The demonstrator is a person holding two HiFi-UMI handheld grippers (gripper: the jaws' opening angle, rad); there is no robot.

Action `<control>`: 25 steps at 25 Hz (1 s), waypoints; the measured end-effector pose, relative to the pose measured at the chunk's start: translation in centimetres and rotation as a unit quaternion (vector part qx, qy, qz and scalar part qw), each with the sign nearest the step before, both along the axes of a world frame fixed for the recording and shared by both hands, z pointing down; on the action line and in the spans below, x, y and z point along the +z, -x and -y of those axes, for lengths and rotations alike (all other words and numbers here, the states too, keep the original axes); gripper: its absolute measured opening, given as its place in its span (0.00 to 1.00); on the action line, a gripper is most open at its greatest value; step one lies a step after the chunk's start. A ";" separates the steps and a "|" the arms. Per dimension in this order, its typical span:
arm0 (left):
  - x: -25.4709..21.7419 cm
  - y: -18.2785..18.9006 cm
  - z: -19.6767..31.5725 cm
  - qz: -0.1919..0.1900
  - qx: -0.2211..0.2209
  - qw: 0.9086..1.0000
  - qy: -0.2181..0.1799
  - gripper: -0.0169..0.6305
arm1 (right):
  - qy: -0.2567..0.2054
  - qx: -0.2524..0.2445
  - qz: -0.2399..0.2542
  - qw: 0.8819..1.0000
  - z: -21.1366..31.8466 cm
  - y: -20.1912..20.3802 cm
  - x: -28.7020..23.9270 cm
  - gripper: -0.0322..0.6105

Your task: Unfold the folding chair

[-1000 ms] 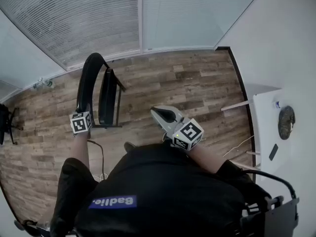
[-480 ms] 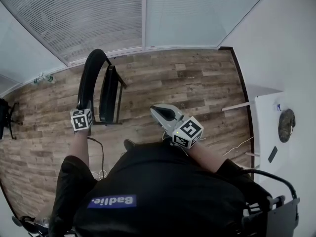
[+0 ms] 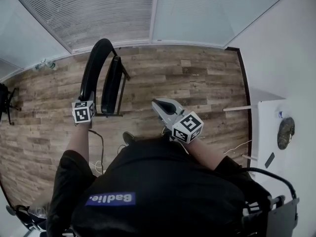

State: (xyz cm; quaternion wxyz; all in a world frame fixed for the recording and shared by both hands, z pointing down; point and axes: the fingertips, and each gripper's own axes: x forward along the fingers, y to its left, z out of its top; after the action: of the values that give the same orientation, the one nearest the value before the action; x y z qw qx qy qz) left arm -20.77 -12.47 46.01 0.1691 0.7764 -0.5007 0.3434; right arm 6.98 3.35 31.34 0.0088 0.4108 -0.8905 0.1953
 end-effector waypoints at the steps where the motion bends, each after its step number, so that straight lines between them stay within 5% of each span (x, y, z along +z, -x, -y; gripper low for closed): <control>1: 0.0 0.0 0.0 0.000 0.000 1.000 0.000 0.19 | 0.004 -0.001 -0.001 1.000 0.3 0.2 0.4 0.05; 25: 1.0 2.1 2.0 -0.029 0.001 0.999 0.017 0.19 | 0.099 -0.037 -0.022 0.994 10.8 8.9 12.7 0.05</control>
State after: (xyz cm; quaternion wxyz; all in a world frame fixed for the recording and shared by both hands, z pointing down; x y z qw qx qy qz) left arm -22.84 -14.50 47.05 0.1969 0.7834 -0.4890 0.3293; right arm -1.97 -7.43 44.08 0.0759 0.3789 -0.8810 0.2730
